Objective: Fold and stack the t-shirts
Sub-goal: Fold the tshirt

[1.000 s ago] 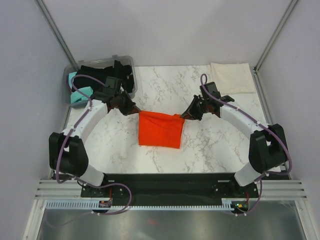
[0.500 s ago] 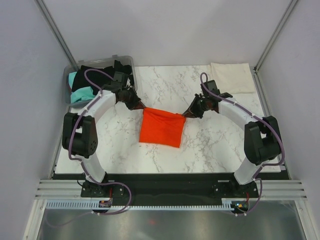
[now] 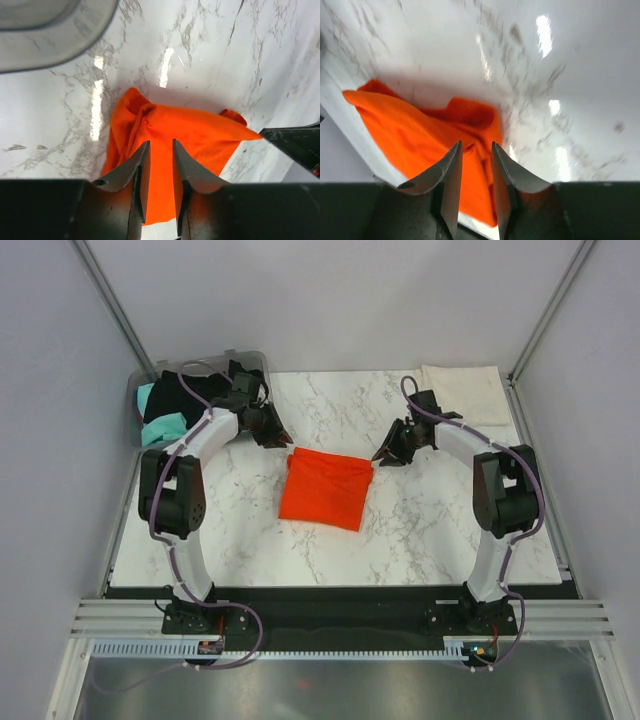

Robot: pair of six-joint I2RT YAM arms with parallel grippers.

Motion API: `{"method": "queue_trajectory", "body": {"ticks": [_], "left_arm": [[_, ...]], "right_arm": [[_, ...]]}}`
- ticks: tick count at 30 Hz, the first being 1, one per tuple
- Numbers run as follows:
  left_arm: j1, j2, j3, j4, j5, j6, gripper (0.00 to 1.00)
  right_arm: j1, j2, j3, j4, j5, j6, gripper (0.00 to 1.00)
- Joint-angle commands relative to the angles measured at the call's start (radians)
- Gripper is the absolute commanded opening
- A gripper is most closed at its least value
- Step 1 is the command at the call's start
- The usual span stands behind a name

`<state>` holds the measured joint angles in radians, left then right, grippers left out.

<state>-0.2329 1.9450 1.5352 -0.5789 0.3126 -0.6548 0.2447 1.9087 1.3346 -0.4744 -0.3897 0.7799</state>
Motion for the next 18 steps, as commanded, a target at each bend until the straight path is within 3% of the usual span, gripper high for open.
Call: {"method": "queue_trajectory", "body": {"ticks": [1,4,8,9,12,13,14,15,18], "left_arm": [[0.014,-0.079,0.065,-0.006,-0.087,0.119,0.32],[0.014,-0.162,0.054,-0.012,-0.104,0.162,0.42],[0.012,-0.201,0.013,0.005,0.064,0.173,0.42],[0.01,-0.195,0.002,0.014,0.162,0.17,0.41],[-0.003,-0.175,-0.087,0.118,0.282,0.132,0.34],[-0.006,-0.175,-0.148,0.22,0.304,0.113,0.31],[-0.014,-0.172,-0.179,0.273,0.325,0.08,0.3],[-0.019,-0.17,-0.207,0.33,0.332,0.067,0.3],[-0.028,-0.121,-0.3,0.523,0.364,0.009,0.3]], "right_arm": [[-0.048,0.049,0.147,-0.009,0.057,-0.197,0.38],[-0.051,0.043,0.245,-0.099,0.101,-0.283,0.42],[-0.018,-0.055,0.181,-0.06,0.051,-0.269,0.42],[0.019,-0.097,0.12,0.012,0.025,-0.252,0.42],[0.08,-0.149,-0.057,0.193,-0.058,-0.112,0.4],[0.09,-0.151,-0.11,0.376,-0.119,-0.043,0.39],[0.097,-0.146,-0.162,0.473,-0.145,0.087,0.36],[0.11,-0.122,-0.243,0.675,-0.168,0.151,0.29],[0.119,-0.045,-0.317,0.845,-0.227,0.252,0.2]]}}
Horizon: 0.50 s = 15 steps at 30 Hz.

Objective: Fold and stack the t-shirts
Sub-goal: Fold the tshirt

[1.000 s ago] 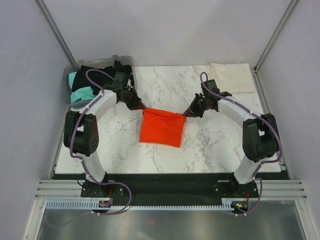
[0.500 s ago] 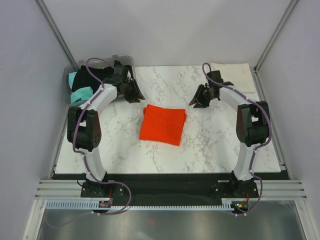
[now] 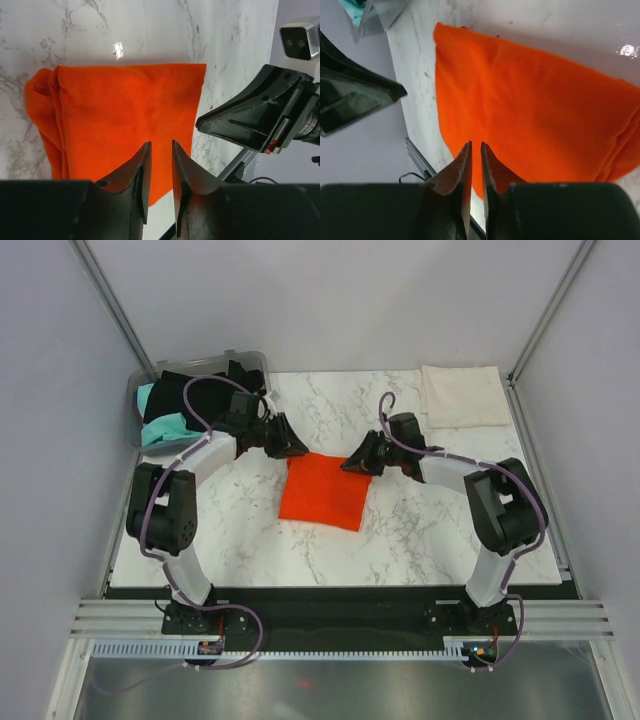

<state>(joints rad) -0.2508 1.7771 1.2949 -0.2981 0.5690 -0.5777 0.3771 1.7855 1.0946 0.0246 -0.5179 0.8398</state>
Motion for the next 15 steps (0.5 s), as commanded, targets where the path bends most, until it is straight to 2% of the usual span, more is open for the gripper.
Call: {"method": "queue_trajectory", "body": {"ticks": [1,2,5,8,12,15], "left_arm": [[-0.01,0.065,-0.101,0.284,0.117,-0.085,0.29],[-0.01,0.077,-0.12,0.377,0.117,-0.108,0.28],[-0.005,0.131,-0.171,0.487,0.115,-0.172,0.28],[-0.005,0.174,-0.152,0.462,0.051,-0.148,0.27],[-0.002,0.254,-0.057,0.305,-0.026,-0.094,0.28],[-0.002,0.286,-0.04,0.281,-0.061,-0.085,0.27]], "right_arm": [[-0.018,0.098,-0.09,0.448,-0.112,0.206,0.18],[-0.021,0.119,-0.096,0.484,-0.137,0.217,0.17],[-0.046,0.195,-0.117,0.586,-0.165,0.235,0.14],[-0.075,0.251,-0.136,0.646,-0.186,0.258,0.14],[-0.104,0.313,-0.127,0.608,-0.202,0.239,0.16],[-0.116,0.353,-0.121,0.616,-0.209,0.24,0.17]]}}
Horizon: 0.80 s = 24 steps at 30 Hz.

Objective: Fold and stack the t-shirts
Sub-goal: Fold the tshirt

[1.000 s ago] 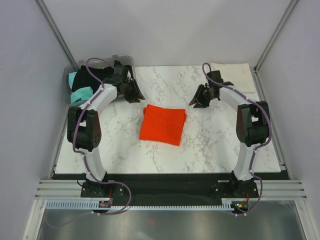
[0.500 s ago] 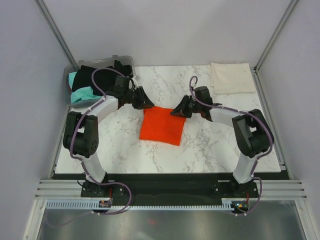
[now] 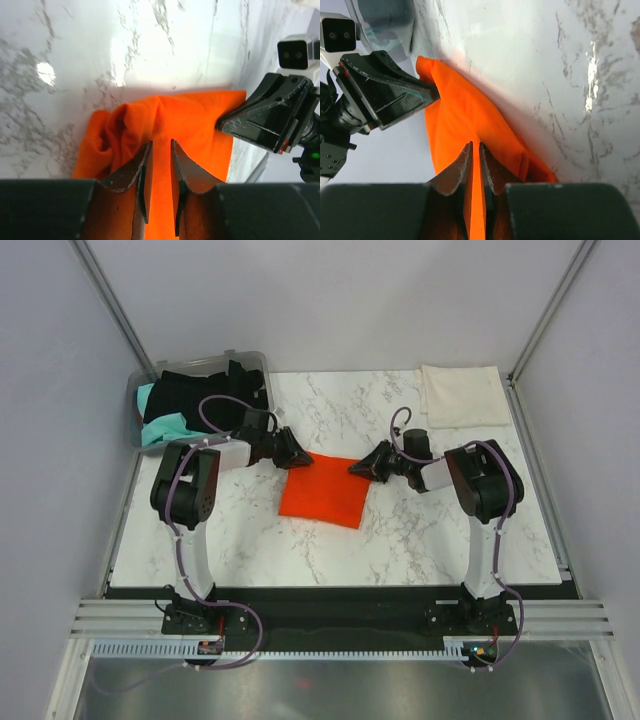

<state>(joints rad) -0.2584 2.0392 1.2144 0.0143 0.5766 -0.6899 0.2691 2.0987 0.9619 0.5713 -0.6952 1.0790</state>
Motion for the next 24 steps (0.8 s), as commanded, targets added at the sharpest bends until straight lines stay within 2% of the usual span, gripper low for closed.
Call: {"method": "queue_trajectory", "body": {"ticks": [1,5,8,10,11,14,15,17,21,23,24], "left_arm": [[0.005,0.027,0.037,-0.039,-0.081,0.033,0.27],[0.008,0.07,0.065,-0.097,-0.109,0.075,0.27],[0.01,0.096,0.092,-0.143,-0.136,0.124,0.27],[0.013,0.096,0.109,-0.172,-0.149,0.163,0.27],[0.013,0.089,0.108,-0.183,-0.165,0.176,0.27],[0.016,-0.002,0.086,-0.206,-0.202,0.208,0.29],[0.016,-0.061,0.083,-0.22,-0.21,0.21,0.32],[0.016,-0.135,0.083,-0.253,-0.212,0.21,0.36],[-0.002,-0.298,0.054,-0.287,-0.179,0.193,0.39],[-0.028,-0.356,0.031,-0.289,-0.138,0.176,0.39],[-0.039,-0.364,0.004,-0.286,-0.121,0.167,0.39]], "right_arm": [[-0.011,0.044,0.011,0.07,-0.024,0.002,0.17],[-0.039,0.069,0.012,0.039,-0.023,-0.02,0.18],[-0.076,0.069,0.027,-0.049,-0.012,-0.083,0.22],[-0.091,0.067,0.055,-0.196,-0.001,-0.138,0.23],[-0.102,0.06,0.099,-0.262,0.016,-0.222,0.25],[-0.107,0.015,0.243,-0.677,0.106,-0.388,0.31],[-0.107,-0.002,0.283,-0.745,0.127,-0.487,0.32],[-0.107,-0.076,0.374,-0.896,0.173,-0.556,0.37],[-0.091,-0.218,0.402,-0.976,0.185,-0.6,0.43],[-0.047,-0.267,0.342,-0.956,0.131,-0.564,0.45],[-0.021,-0.278,0.307,-0.88,0.085,-0.533,0.45]]}}
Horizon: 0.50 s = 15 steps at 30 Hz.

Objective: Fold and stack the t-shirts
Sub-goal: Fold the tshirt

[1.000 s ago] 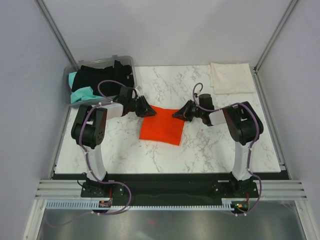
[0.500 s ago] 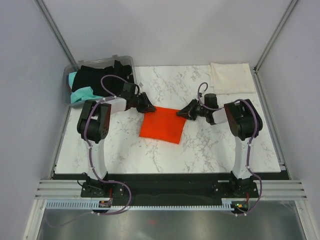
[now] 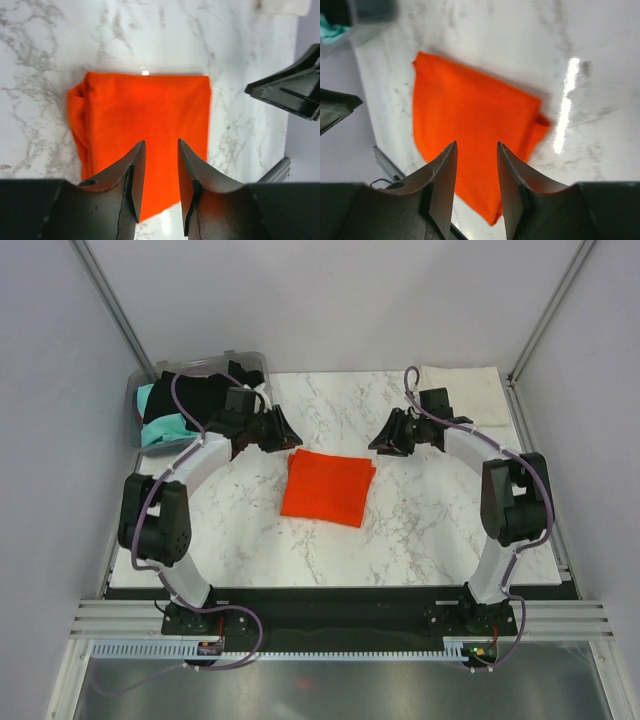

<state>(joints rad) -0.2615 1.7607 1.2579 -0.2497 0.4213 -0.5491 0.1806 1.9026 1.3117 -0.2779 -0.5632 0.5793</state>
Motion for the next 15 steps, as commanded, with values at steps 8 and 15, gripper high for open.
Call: {"method": "queue_trajectory", "body": {"ticks": [8,15], "left_arm": [[-0.147,-0.073,-0.195,0.013,0.005,0.024,0.37],[-0.108,0.066,-0.313,0.05,-0.044,0.101,0.35]], "right_arm": [[0.304,-0.05,-0.425,0.662,-0.256,0.364,0.37],[0.258,0.033,-0.577,0.729,-0.265,0.33,0.34]]}}
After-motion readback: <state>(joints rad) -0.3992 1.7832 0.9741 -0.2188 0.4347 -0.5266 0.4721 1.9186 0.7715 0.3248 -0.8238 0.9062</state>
